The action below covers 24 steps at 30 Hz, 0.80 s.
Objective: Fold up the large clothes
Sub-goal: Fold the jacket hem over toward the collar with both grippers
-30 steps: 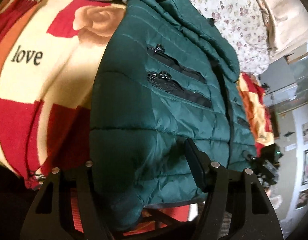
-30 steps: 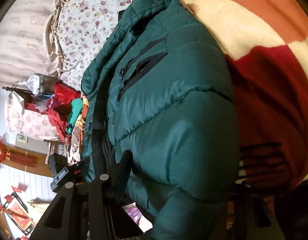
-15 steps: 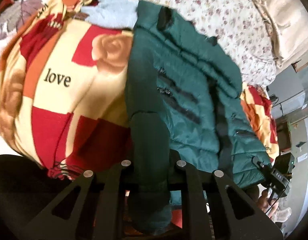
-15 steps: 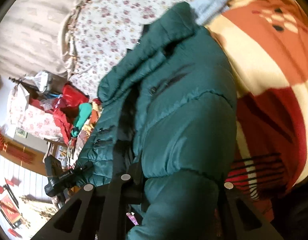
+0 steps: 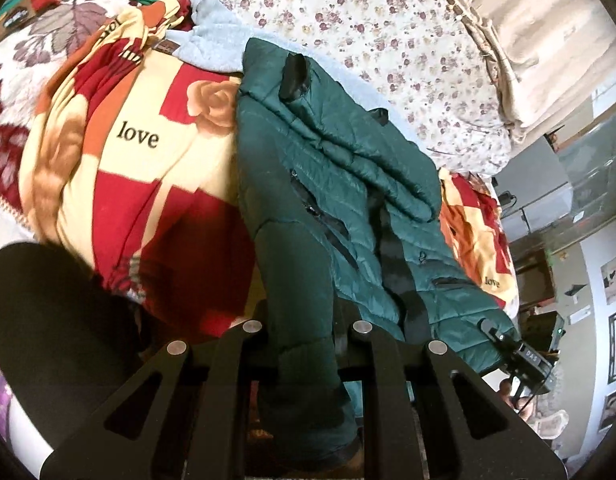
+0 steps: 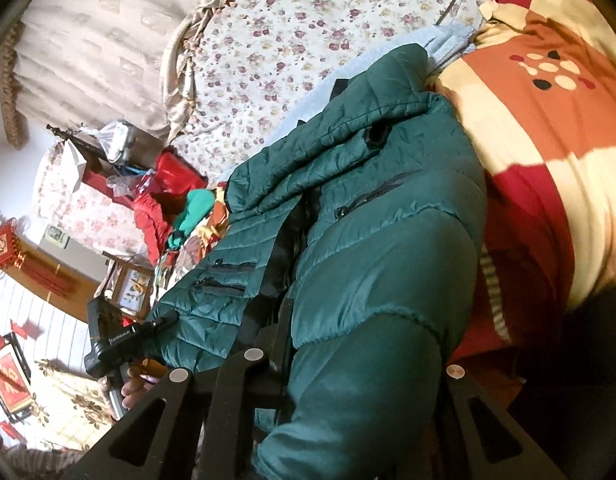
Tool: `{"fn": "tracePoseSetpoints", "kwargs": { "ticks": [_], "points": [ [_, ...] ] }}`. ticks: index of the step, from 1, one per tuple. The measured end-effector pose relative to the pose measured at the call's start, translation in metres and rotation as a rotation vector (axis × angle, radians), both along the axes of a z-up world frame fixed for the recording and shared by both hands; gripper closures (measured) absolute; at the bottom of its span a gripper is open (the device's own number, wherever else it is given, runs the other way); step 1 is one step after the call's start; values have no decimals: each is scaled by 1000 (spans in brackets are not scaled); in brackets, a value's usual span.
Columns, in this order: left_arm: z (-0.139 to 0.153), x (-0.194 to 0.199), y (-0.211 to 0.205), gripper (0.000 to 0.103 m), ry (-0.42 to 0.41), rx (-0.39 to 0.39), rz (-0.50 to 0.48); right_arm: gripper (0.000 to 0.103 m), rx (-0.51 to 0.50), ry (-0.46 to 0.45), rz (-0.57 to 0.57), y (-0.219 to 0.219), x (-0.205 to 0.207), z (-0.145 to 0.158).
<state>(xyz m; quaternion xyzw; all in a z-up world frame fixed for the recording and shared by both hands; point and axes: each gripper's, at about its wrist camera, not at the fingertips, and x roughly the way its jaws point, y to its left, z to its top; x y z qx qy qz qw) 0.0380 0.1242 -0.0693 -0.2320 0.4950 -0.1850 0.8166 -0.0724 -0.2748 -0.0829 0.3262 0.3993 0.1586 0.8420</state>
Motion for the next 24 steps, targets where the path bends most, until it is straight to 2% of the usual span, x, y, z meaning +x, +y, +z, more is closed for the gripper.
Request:
{"fn": "tracePoseSetpoints", "kwargs": {
  "ticks": [4, 9, 19, 24],
  "points": [
    [-3, -12, 3, 91, 7, 13, 0, 85, -6, -8, 18, 6, 2, 6],
    [-8, 6, 4, 91, 32, 39, 17, 86, -37, -19, 30, 9, 33, 22],
    [35, 65, -10, 91, -66, 93, 23, 86, -132, -78, -30, -1, 102, 58],
    [52, 102, -21, 91, -100, 138, 14, 86, -130, -84, -72, -12, 131, 68]
  ]
}}
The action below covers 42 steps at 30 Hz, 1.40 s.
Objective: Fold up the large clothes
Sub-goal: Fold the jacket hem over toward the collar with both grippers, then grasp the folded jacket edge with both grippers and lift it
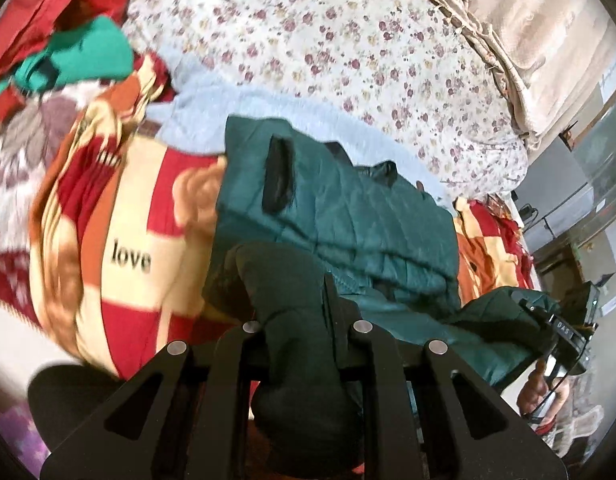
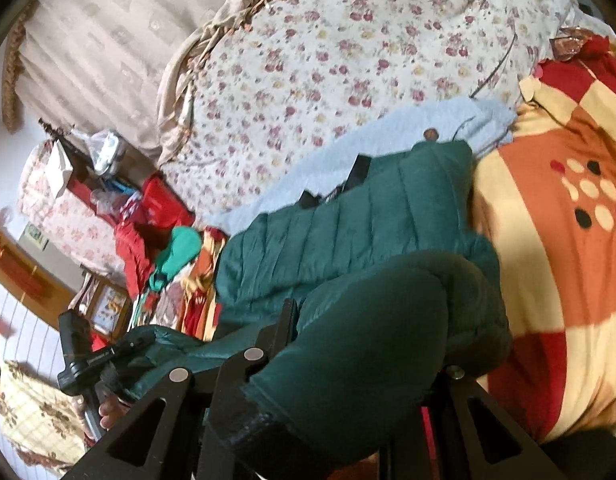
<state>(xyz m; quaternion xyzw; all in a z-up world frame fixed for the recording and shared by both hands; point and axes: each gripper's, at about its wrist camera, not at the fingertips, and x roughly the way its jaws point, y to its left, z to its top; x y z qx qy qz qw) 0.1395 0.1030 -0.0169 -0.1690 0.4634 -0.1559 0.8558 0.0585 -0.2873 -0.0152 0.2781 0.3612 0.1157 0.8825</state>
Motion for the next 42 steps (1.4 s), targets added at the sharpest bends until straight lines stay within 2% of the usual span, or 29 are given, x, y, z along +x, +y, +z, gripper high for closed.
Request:
{"fn": "tracePoseSetpoints", "kwargs": {
  "ticks": [6, 13, 23, 30, 35, 39, 42],
  "points": [
    [1, 47, -12, 91, 11, 51, 44, 86, -27, 7, -36, -5, 37, 4],
    [-9, 100, -30, 91, 23, 186, 69, 86, -108, 22, -85, -9, 81, 5],
    [-38, 163, -57, 88, 36, 345, 103, 86, -188, 90, -147, -16, 151, -25],
    [-68, 211, -67, 85, 70, 347, 120, 86, -151, 174, -186, -37, 191, -70],
    [-92, 231, -64, 83, 99, 276, 167, 85, -169, 199, -168, -38, 214, -87],
    [-93, 239, -64, 82, 109, 260, 168, 85, -170, 227, -157, -39, 230, -95],
    [-81, 233, -52, 81, 109, 182, 182, 84, -144, 233, -151, -41, 230, -94]
  ]
}}
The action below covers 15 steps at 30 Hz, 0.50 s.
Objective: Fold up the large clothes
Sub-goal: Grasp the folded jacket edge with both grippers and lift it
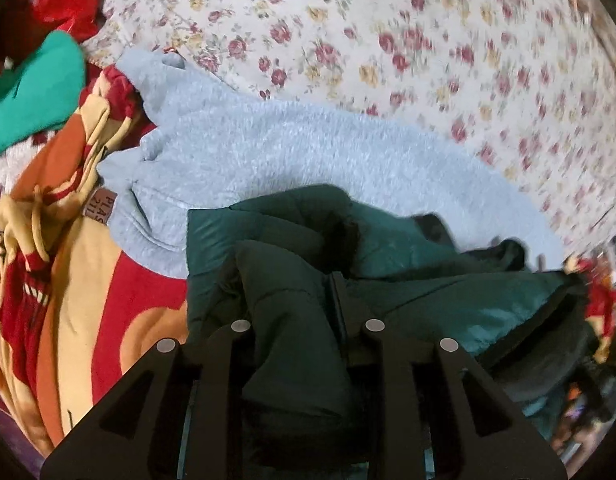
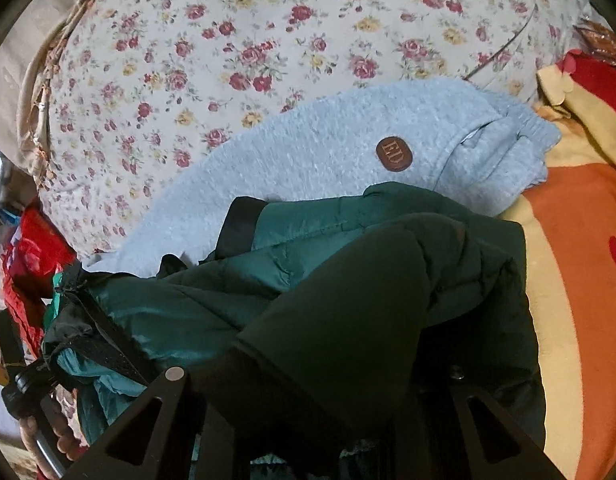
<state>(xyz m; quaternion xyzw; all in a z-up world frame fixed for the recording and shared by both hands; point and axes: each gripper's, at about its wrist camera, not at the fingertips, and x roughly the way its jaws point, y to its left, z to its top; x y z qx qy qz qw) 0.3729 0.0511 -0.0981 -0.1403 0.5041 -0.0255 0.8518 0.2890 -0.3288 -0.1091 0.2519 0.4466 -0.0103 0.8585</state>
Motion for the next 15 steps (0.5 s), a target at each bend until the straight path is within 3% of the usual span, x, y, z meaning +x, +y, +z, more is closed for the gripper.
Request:
{"fn": "tracePoseSetpoints", "kwargs": {
  "ticks": [4, 6, 8, 10, 13, 14, 15],
  "points": [
    [20, -17, 21, 71, -31, -160, 17, 80, 107, -65, 4, -11, -13, 8],
    [26, -24, 30, 58, -34, -229, 16, 73, 151, -90, 6, -15, -21, 17],
    [33, -29, 37, 48, -39, -271, 20, 66, 156, -104, 8, -14, -26, 26],
    [40, -32, 45, 44, -51, -339, 8, 58, 135, -118, 2, -9, -30, 36],
    [50, -39, 57, 44, -64, -474, 0, 33, 86, -153, 0, -1, -38, 53],
    [56, -43, 60, 43, -75, -492, 2, 19, 52, -171, -6, 2, -42, 61],
    [61, -45, 60, 41, -82, -487, 3, 13, 20, -186, -9, 5, -46, 68]
  ]
}}
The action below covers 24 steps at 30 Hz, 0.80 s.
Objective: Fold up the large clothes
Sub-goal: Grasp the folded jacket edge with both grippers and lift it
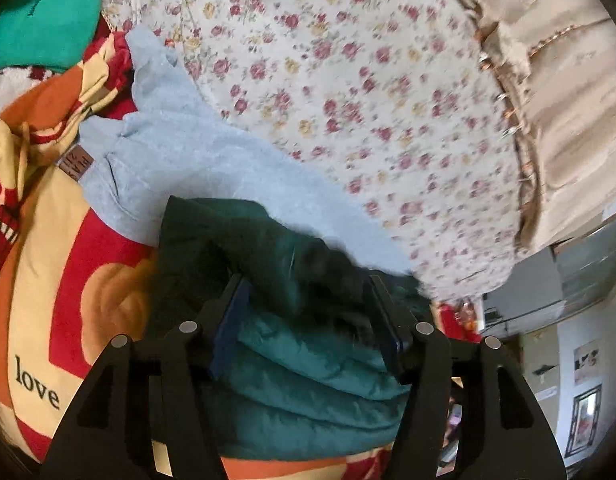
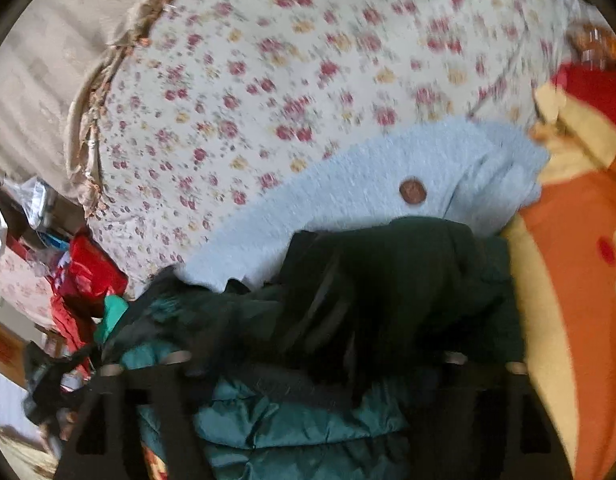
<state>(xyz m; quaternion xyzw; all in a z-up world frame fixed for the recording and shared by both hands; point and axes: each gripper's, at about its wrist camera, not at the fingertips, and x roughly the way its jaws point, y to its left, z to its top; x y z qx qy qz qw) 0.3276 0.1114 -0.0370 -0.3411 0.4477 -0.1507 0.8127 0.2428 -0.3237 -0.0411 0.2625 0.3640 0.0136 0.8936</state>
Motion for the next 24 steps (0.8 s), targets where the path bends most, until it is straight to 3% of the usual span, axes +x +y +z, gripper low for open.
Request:
{"fn": "tracePoseSetpoints", "kwargs": {
  "ticks": [6, 12, 14, 17, 20, 24],
  "points": [
    [20, -20, -25, 36, -58, 241, -18, 13, -164, -5, 41, 31, -7, 20],
    [-4, -10, -75, 36, -41, 389, -129, 17, -296, 51, 164, 69, 12, -6],
    [-16, 4, -96, 36, -27, 486, -169, 17, -323, 66, 176, 73, 25, -16],
    [-36, 29, -106, 36, 5, 610, -138, 17, -378, 99, 186, 76, 42, -34],
    [-61, 52, -97, 36, 64, 656, -100, 17, -400, 119, 193, 75, 55, -50],
    [-74, 63, -90, 34, 50, 707, -84, 17, -395, 119, 205, 75, 70, -61]
  ]
}}
